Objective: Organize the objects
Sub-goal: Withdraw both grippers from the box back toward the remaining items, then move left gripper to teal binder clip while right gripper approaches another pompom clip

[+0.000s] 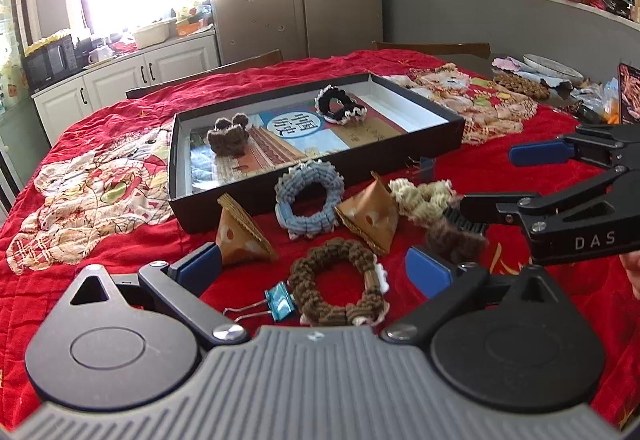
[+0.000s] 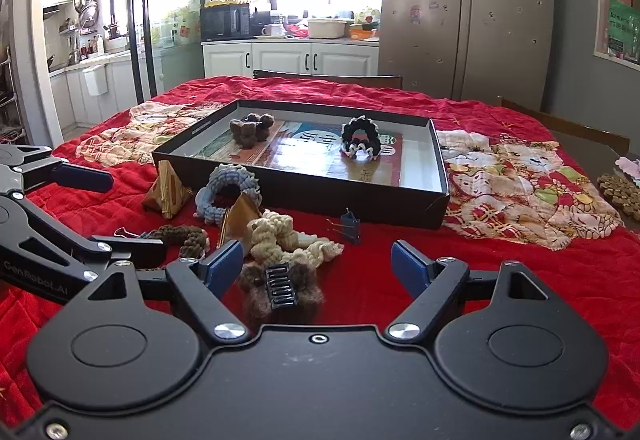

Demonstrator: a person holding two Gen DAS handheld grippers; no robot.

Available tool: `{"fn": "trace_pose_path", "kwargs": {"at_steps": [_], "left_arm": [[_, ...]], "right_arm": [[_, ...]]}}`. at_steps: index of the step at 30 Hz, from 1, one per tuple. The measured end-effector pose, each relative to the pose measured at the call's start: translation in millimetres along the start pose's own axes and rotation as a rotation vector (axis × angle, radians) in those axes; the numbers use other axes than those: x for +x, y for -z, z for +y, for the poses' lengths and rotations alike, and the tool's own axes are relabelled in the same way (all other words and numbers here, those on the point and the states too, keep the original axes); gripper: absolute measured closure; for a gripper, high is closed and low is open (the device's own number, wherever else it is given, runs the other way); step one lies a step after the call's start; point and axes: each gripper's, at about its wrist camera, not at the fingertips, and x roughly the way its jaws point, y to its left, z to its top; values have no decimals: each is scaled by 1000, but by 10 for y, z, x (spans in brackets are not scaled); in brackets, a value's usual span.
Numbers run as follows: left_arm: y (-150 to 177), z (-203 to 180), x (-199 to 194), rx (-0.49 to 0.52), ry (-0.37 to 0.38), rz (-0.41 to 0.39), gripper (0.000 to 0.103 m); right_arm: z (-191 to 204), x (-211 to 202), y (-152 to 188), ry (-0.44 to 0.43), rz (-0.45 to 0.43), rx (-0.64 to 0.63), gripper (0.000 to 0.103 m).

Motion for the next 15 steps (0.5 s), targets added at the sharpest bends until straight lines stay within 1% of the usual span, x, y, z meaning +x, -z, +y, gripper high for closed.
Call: {"fn": "trace_pose_path", "kwargs": {"at_steps": [5,10,12,15], "left_arm": [[92,7,23,6,21,4,1],[150,38,44,-5,21,-42,1],[168,48,48,-10,21,-52,3],[189,64,41,-22,42,-57,4]], "right_arm": [[22,27,56,-13,3,-12,23],[41,115,118,-28,25,-6,25],[42,138,141,-35,32,-3,27],[41,159,169,-43,41,-5,29]]}}
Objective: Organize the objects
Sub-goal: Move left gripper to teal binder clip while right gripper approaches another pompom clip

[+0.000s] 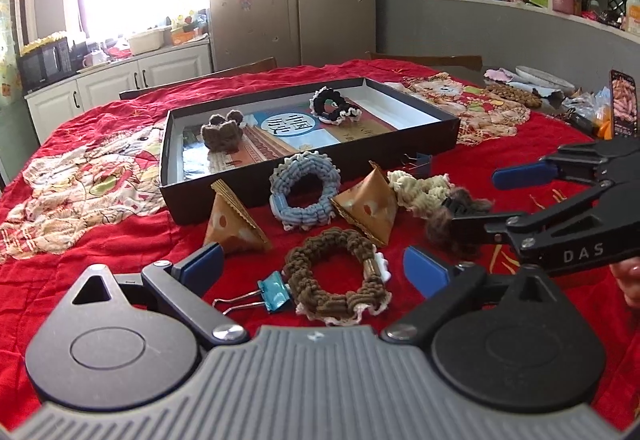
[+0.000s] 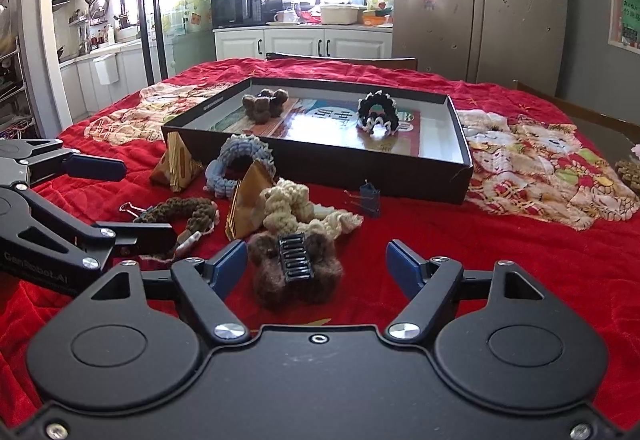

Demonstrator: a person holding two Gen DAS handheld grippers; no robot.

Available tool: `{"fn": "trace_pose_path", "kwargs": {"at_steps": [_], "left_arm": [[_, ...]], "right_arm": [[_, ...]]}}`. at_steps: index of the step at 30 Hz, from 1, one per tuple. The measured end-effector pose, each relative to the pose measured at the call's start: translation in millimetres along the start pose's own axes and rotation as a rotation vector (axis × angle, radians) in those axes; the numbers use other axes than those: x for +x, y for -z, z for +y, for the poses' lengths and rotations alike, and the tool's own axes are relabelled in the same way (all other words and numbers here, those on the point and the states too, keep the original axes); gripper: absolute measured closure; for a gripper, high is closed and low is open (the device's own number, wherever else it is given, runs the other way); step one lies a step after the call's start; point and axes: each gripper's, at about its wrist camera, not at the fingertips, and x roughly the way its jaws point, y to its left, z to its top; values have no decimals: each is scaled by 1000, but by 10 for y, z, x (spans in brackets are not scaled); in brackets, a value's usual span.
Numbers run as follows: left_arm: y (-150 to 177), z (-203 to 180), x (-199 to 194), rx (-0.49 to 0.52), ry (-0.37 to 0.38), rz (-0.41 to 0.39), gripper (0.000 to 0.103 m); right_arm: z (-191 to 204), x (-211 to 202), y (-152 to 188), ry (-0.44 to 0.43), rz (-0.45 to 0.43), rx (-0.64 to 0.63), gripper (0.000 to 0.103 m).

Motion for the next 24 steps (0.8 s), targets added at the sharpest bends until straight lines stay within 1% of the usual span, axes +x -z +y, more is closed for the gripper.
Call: {"fn": "trace_pose_path", "kwargs": {"at_steps": [6,10,15,24], "left_arm": [[65,13,31,8,9,8,6],[99,67,56,21,15,15,8],[118,226,20,51,50,25,8],[157,511,-67,97,138,46,8]], "right_arm": [[23,45,23,-18,15,-9,36],[44,80,40,-29,29,-16,38],[45,85,54,-34,36,-17,39],[54,87,66,-39,37,-25,39]]}}
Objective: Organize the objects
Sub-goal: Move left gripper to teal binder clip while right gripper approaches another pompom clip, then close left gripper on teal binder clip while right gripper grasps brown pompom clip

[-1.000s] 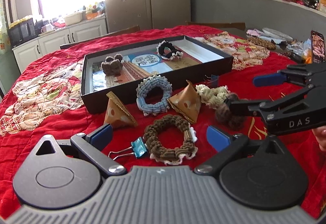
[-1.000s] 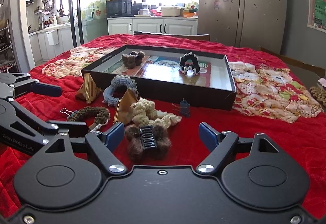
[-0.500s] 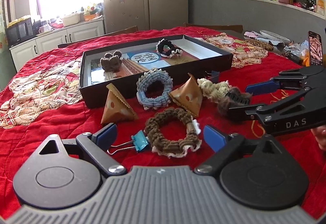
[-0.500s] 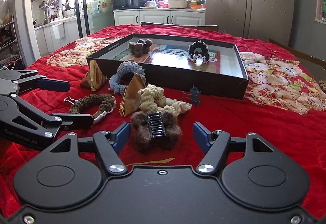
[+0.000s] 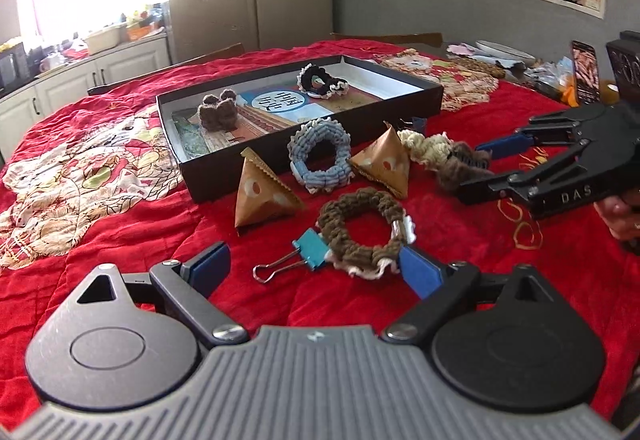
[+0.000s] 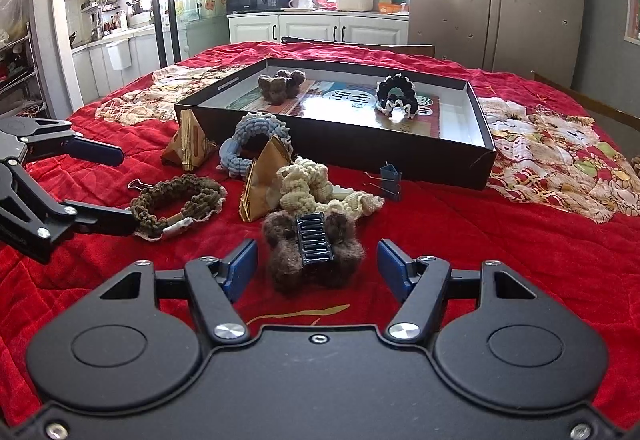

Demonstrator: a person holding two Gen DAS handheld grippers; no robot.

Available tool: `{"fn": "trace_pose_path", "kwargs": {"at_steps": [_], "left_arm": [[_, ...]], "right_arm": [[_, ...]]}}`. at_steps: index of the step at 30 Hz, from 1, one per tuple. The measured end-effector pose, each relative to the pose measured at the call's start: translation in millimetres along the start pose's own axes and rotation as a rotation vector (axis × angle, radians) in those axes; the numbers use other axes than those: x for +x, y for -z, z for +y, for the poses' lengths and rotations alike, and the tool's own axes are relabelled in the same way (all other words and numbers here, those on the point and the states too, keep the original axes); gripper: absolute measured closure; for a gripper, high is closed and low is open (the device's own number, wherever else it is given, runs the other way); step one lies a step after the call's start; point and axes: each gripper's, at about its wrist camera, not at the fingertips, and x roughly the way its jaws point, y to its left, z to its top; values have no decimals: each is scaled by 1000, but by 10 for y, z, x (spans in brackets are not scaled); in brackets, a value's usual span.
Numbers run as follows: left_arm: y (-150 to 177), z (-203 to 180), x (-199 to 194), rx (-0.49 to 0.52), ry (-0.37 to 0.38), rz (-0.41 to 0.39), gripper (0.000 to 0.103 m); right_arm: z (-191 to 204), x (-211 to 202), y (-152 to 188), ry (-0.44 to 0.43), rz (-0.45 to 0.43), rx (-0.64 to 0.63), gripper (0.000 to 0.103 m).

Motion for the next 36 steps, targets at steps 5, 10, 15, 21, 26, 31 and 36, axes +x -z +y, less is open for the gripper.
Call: {"fn": "trace_pose_path", "kwargs": {"at_steps": [5,10,15,21,26,31,36], "left_arm": [[28,93,33,40,-35,0,10],[43,233,123,39,-5,22,19],[46,302,179,28,37,17,25],[-6,261,257,49,46,11,45],[-50,272,333,15,38,4,59],[-67,258,344,-9,33,5,72],[-61,191,314,6,7,9,72]], "right_arm": [[14,11,-8,-4,4,-7,42],[16,16,-12,-6,8,-9,43],[22,27,-12,-6,11,-12,45],[38,31,-14,-10,15,-17,46],[36,33,-17,-11,16,-17,47],[35,35,-19,-12,17,-14,49],[25,40,-25,-15,20,-11,56]]}}
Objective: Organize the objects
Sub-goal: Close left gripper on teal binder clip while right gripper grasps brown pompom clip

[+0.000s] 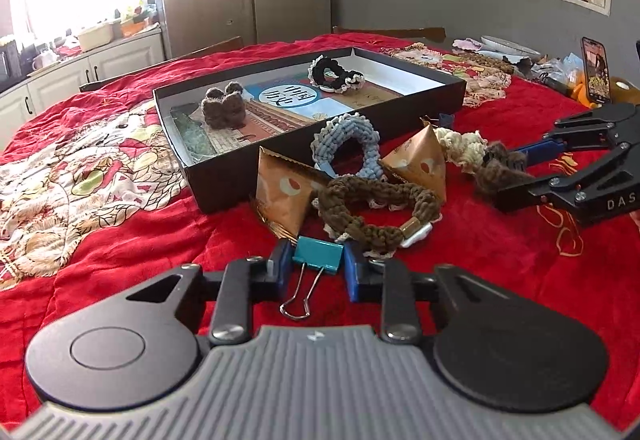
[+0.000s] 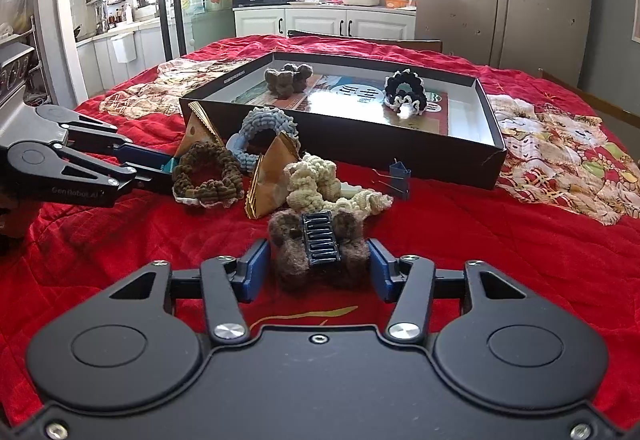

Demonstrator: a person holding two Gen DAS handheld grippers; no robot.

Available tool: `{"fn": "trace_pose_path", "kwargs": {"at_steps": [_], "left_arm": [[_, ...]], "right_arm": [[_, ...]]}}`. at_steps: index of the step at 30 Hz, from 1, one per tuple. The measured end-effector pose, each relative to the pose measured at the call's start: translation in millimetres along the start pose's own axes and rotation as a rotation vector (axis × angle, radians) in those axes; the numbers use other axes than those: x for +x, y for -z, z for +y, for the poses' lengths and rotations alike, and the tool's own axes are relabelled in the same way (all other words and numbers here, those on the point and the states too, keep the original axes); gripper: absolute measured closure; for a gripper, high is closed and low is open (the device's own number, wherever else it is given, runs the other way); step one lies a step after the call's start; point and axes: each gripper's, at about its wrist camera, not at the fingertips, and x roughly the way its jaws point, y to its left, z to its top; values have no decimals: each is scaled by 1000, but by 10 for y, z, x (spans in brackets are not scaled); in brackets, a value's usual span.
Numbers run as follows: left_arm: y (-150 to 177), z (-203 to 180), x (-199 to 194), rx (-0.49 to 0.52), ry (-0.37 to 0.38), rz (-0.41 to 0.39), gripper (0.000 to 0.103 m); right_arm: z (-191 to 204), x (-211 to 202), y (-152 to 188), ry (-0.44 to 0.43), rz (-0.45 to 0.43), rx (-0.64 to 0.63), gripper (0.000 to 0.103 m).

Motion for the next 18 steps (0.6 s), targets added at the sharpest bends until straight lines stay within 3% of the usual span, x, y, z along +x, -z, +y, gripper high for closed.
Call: {"fn": "trace_pose_path", "kwargs": {"at_steps": [6,18], "left_arm": [[27,-60,-78,12,-6,-3,72],[112,-53,-237,1,-13,15,72]], "right_arm": [[-36,6,4,-10,3,21,61],[-22,-7,7,-13,-4,12,63]]}}
